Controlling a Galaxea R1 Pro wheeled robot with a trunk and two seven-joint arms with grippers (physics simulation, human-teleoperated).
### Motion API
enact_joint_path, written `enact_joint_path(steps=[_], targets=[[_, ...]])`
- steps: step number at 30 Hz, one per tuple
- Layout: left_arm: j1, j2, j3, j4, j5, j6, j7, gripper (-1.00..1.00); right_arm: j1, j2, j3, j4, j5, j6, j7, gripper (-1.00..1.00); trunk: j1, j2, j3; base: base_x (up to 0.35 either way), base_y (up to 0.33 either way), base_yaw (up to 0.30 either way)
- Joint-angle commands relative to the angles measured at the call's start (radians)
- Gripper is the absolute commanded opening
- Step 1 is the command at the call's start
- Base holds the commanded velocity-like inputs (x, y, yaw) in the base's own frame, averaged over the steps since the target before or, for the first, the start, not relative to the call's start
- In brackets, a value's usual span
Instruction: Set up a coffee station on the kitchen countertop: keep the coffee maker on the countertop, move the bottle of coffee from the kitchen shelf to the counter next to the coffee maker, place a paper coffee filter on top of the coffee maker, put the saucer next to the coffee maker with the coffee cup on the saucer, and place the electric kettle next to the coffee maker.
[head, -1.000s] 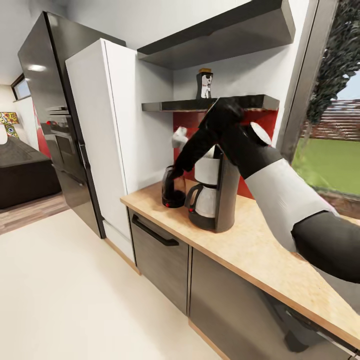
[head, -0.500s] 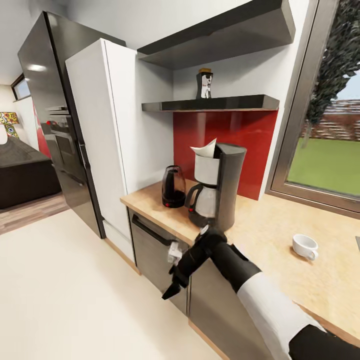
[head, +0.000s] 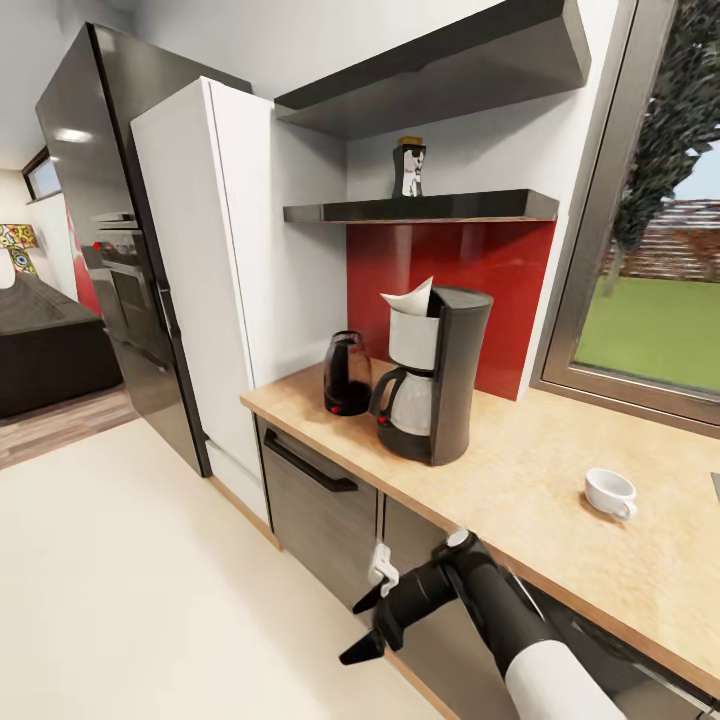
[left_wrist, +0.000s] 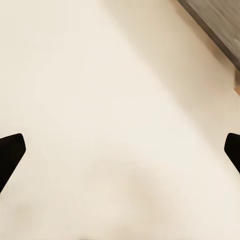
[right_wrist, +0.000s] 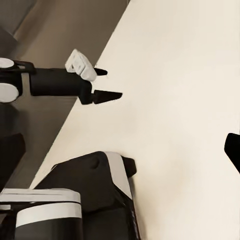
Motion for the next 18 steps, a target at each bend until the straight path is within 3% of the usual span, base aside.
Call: enact_joint_path(steps=[1, 10, 15, 18], targets=[[0.000, -0.001, 0.005, -0.001, 0.000, -0.001, -0.006, 1.00, 0.002, 0.000, -0.011, 0.016, 0.004, 0.009, 0.005, 1.00, 0.000, -0.001, -0.001, 0.000, 0.000, 0.000], [0.000, -0.001, 0.004, -0.001, 0.000, -0.001, -0.006, 1.00, 0.006, 0.000, -0.038, 0.047, -0.011, 0.005, -0.002, 1.00, 0.000, -0.001, -0.001, 0.000, 0.000, 0.000], [0.000, -0.001, 0.004, -0.001, 0.000, -0.001, -0.006, 1.00, 0.007, 0.000, -0.098, 0.048, -0.015, 0.005, -0.004, 1.00, 0.000, -0.001, -0.001, 0.000, 0.000, 0.000], [0.000, -0.001, 0.004, -0.001, 0.000, -0.001, -0.006, 1.00, 0.007, 0.000, -0.102, 0.048, -0.015, 0.005, -0.004, 1.00, 0.000, -0.001, -0.001, 0.000, 0.000, 0.000]])
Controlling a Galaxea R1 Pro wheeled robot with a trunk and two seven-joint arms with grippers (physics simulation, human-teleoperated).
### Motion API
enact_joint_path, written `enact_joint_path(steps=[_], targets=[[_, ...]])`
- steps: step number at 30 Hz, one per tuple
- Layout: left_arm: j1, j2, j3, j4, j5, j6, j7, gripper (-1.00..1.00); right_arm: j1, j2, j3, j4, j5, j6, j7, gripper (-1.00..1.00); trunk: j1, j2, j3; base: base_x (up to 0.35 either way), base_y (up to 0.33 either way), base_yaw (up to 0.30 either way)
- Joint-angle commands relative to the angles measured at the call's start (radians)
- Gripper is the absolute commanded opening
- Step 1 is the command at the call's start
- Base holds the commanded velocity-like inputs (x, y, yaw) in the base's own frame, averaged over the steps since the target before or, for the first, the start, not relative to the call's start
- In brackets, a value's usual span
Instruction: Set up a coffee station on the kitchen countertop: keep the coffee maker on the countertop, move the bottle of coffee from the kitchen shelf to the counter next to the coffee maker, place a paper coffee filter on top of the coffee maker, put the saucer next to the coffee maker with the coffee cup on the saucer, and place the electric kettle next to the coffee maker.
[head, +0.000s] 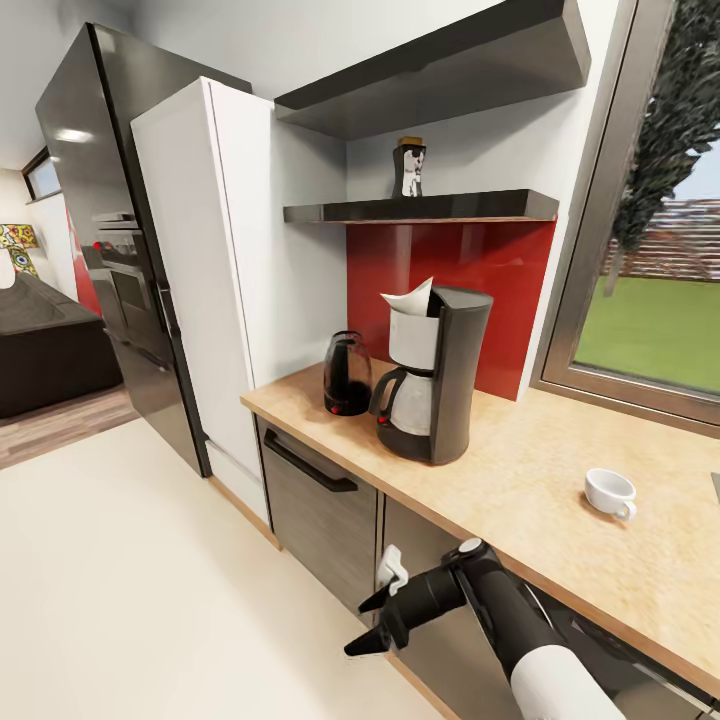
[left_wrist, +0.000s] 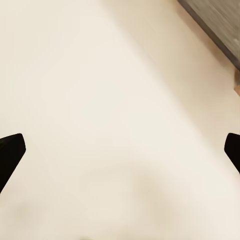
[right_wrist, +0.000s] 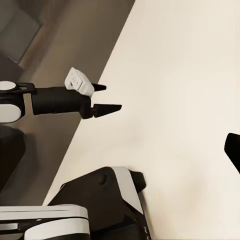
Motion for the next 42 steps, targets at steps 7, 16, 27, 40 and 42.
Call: enact_joint_path(steps=[7, 16, 27, 40, 42], targets=[[0.000, -0.001, 0.005, -0.001, 0.000, -0.001, -0.006, 1.00, 0.000, 0.001, -0.004, 0.000, 0.005, 0.010, 0.005, 1.00, 0.000, -0.001, -0.001, 0.000, 0.104, 0.000], [0.000, 0.000, 0.005, -0.001, 0.000, 0.000, -0.006, 1.00, 0.027, 0.000, -0.004, 0.017, 0.006, -0.069, 0.006, 1.00, 0.000, -0.001, -0.001, 0.000, 0.136, 0.000], [0.000, 0.000, 0.005, -0.001, -0.001, -0.001, -0.006, 1.00, 0.091, -0.235, -0.164, 0.398, -0.009, -0.330, 0.007, 1.00, 0.000, -0.001, -0.001, 0.000, 0.004, 0.000], [0.000, -0.001, 0.004, -0.001, 0.000, -0.001, -0.006, 1.00, 0.218, -0.386, -0.196, 0.639, -0.013, -0.524, -0.216, 1.00, 0.000, -0.001, -0.001, 0.000, 0.000, 0.000], [0.000, -0.001, 0.004, -0.001, 0.000, -0.001, -0.006, 1.00, 0.236, -0.394, -0.197, 0.643, -0.015, -0.529, -0.253, 1.00, 0.000, -0.001, -0.001, 0.000, 0.000, 0.000]])
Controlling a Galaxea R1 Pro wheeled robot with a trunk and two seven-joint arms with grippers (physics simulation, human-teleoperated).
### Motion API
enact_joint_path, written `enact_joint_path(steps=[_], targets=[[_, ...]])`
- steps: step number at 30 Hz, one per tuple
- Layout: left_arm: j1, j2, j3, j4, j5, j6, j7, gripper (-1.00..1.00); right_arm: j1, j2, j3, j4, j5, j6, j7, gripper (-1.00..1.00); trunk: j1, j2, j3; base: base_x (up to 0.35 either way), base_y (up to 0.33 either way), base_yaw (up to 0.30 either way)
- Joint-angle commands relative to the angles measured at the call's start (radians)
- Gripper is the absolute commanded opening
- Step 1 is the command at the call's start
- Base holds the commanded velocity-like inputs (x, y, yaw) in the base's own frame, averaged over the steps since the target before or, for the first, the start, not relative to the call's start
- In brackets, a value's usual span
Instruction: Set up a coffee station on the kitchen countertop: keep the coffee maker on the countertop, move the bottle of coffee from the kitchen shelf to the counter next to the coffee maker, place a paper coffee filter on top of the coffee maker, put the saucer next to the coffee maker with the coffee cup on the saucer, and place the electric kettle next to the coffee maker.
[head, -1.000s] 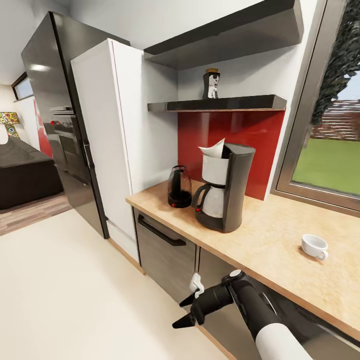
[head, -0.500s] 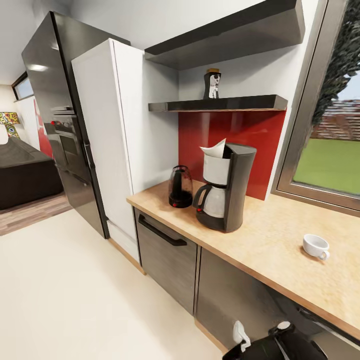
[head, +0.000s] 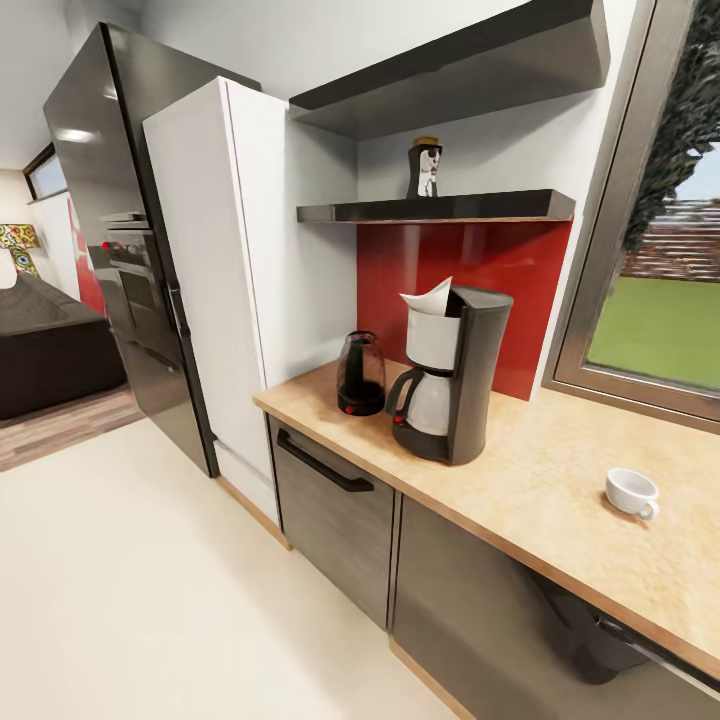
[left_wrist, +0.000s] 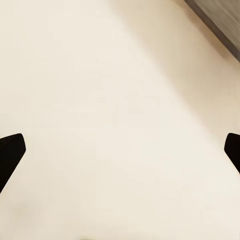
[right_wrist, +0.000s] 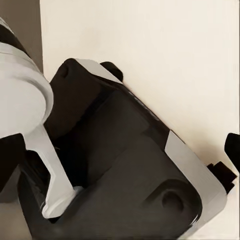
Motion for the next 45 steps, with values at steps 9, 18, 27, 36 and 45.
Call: enact_joint_path(steps=[9, 18, 27, 36, 45], targets=[[0.000, -0.003, 0.003, 0.000, 0.001, -0.001, -0.006, 1.00, 0.108, -0.015, -0.034, 0.016, -0.136, -0.016, -0.264, 1.00, 0.000, -0.001, -0.001, 0.000, 0.000, 0.000], [0.000, -0.004, 0.003, 0.000, 0.001, -0.001, -0.006, 1.00, 0.117, -0.014, -0.036, 0.031, -0.168, -0.012, -0.298, 1.00, 0.000, -0.001, 0.001, 0.000, 0.000, -0.091], [0.000, -0.004, 0.003, -0.001, 0.001, -0.001, -0.006, 1.00, 0.117, -0.015, -0.036, 0.040, -0.169, -0.017, -0.298, 1.00, 0.000, -0.001, 0.002, 0.056, 0.082, -0.066], [0.000, -0.004, 0.003, 0.000, 0.001, -0.001, -0.006, 1.00, 0.117, -0.015, -0.036, 0.040, -0.169, -0.017, -0.299, 1.00, 0.000, -0.001, 0.002, 0.019, 0.025, -0.003], [0.000, -0.004, 0.003, 0.000, 0.000, -0.001, -0.006, 1.00, 0.117, -0.015, -0.036, 0.039, -0.169, -0.010, -0.295, 1.00, 0.000, -0.001, 0.005, 0.001, 0.001, -0.150]])
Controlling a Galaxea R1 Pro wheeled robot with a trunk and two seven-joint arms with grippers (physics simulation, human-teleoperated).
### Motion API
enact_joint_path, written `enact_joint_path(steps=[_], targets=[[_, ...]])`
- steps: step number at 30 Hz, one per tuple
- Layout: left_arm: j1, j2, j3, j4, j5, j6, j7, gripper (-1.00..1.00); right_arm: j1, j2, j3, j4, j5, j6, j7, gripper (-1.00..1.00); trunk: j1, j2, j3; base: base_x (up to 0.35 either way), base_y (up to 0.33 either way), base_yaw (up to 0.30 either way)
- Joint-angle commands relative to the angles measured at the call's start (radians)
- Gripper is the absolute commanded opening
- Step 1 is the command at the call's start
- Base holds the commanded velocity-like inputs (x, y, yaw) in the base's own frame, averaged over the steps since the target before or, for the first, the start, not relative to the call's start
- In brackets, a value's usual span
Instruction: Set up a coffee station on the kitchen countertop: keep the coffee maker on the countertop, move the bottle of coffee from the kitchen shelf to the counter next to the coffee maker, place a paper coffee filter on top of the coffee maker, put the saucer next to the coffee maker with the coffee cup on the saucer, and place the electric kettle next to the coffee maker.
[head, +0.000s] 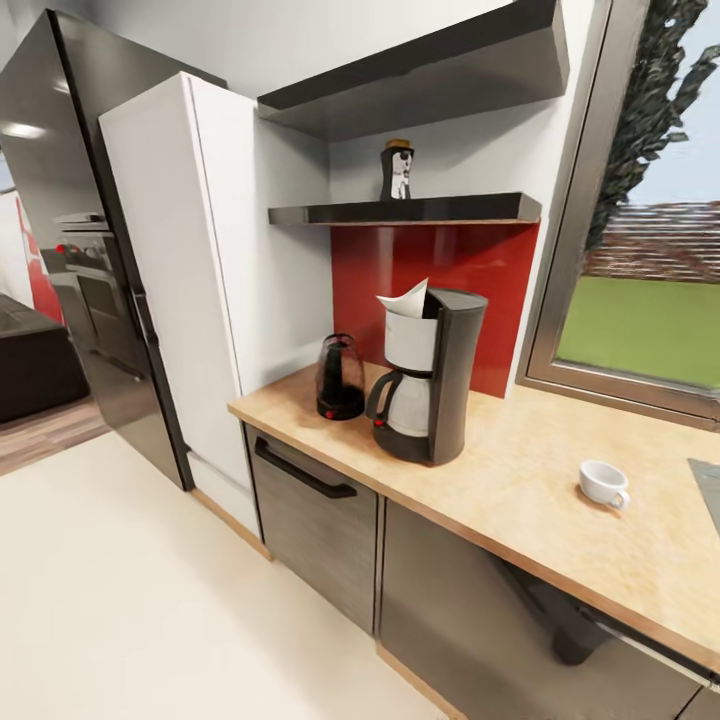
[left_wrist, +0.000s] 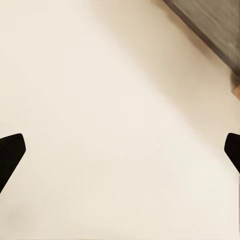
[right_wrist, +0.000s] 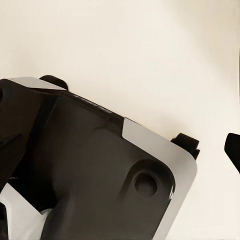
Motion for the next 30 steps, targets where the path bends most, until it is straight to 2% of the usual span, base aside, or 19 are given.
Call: enact_joint_path(steps=[1, 24, 30], targets=[[0.000, -0.001, 0.005, -0.001, 0.000, -0.001, -0.006, 1.00, -0.001, 0.000, -0.006, 0.001, 0.011, -0.008, 0.002, 1.00, 0.000, -0.001, 0.000, 0.000, 0.000, -0.253], [0.000, -0.001, 0.005, -0.001, 0.000, 0.000, -0.006, 1.00, -0.001, 0.000, -0.006, 0.001, 0.011, -0.008, 0.001, 1.00, 0.000, -0.001, 0.011, 0.000, 0.000, -0.271], [0.000, 0.000, 0.005, -0.001, 0.000, 0.001, -0.006, 1.00, -0.001, 0.000, -0.006, 0.001, 0.011, -0.008, 0.002, 1.00, 0.000, -0.001, 0.012, 0.028, 0.061, -0.124]])
